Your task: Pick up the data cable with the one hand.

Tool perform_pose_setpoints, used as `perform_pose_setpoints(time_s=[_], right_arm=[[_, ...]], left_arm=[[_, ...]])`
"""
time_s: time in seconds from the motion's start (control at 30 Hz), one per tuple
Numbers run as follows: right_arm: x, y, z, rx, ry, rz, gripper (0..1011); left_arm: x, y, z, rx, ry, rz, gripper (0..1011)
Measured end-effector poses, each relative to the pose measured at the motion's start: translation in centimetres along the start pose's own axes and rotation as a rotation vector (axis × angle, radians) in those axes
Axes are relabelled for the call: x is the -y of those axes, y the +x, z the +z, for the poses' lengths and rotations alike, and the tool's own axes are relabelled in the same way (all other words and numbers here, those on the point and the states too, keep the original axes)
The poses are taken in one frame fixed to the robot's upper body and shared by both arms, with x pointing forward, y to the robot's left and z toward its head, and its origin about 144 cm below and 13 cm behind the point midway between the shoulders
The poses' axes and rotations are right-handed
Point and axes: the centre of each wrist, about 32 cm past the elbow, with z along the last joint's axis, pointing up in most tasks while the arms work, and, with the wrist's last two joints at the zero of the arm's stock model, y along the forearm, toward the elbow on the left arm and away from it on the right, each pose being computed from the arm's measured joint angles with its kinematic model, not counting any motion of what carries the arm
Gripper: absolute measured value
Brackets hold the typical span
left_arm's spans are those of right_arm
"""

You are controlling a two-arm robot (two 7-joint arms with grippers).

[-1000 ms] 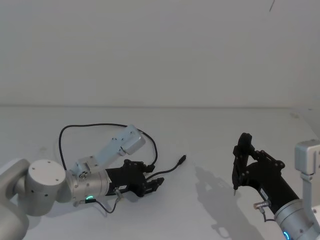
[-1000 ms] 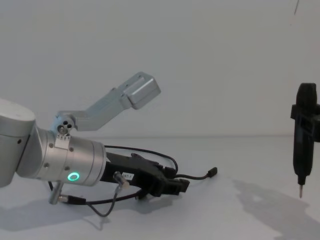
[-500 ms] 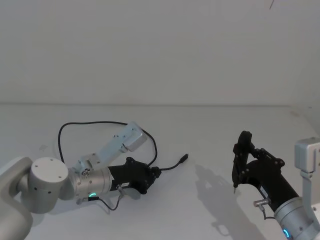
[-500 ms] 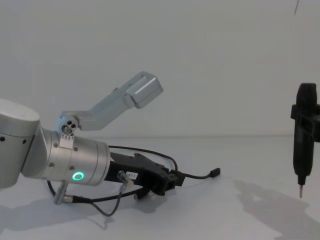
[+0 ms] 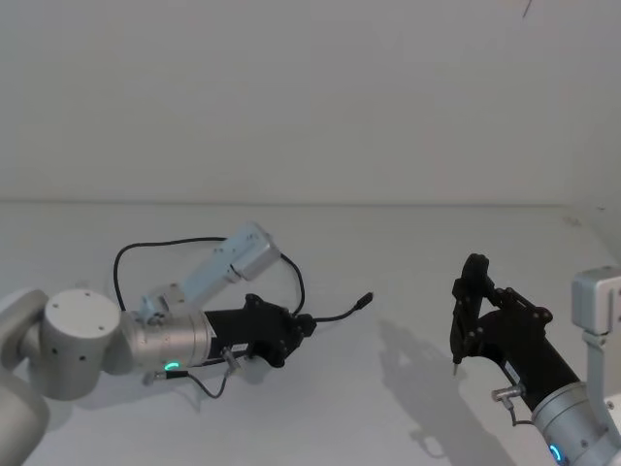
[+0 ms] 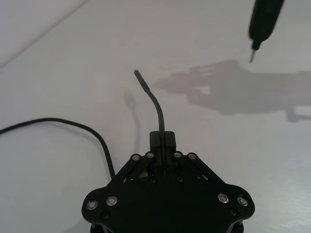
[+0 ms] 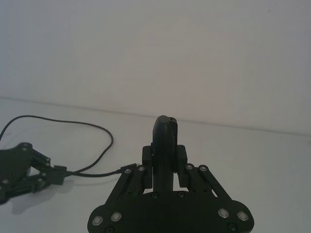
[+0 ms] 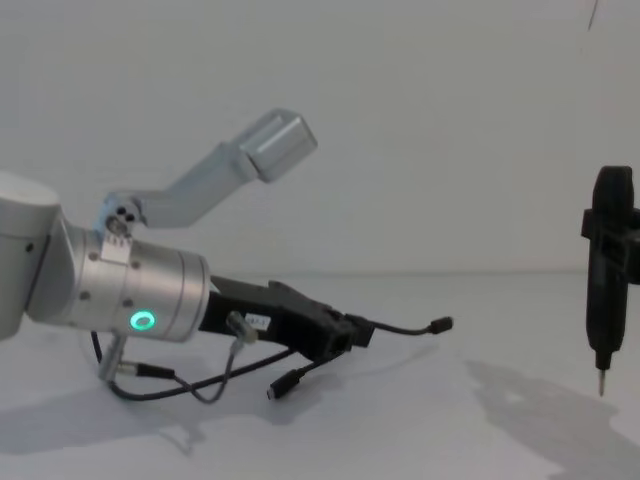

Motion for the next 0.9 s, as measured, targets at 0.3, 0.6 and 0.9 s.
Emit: perform_pose_setpoints(time_s=[0.3,0.6,0.9], right_arm=[[0.0,0.0,0.0,0.000,0.000,0.000,279],[0.0,0.0,0.0,0.000,0.000,0.000,279],[-0.1,-0.3,0.6,-0.026,0.013,0.002,279]], left_arm=[[-2.2,0.2,1.7,0.001,-0.037,-0.033,40],[-4.0,-0.3,2.7,-0.017,-0.057,-0.056,40],[-5.0,-0.6,3.1,-0.028,-0.066,-0.070,40]])
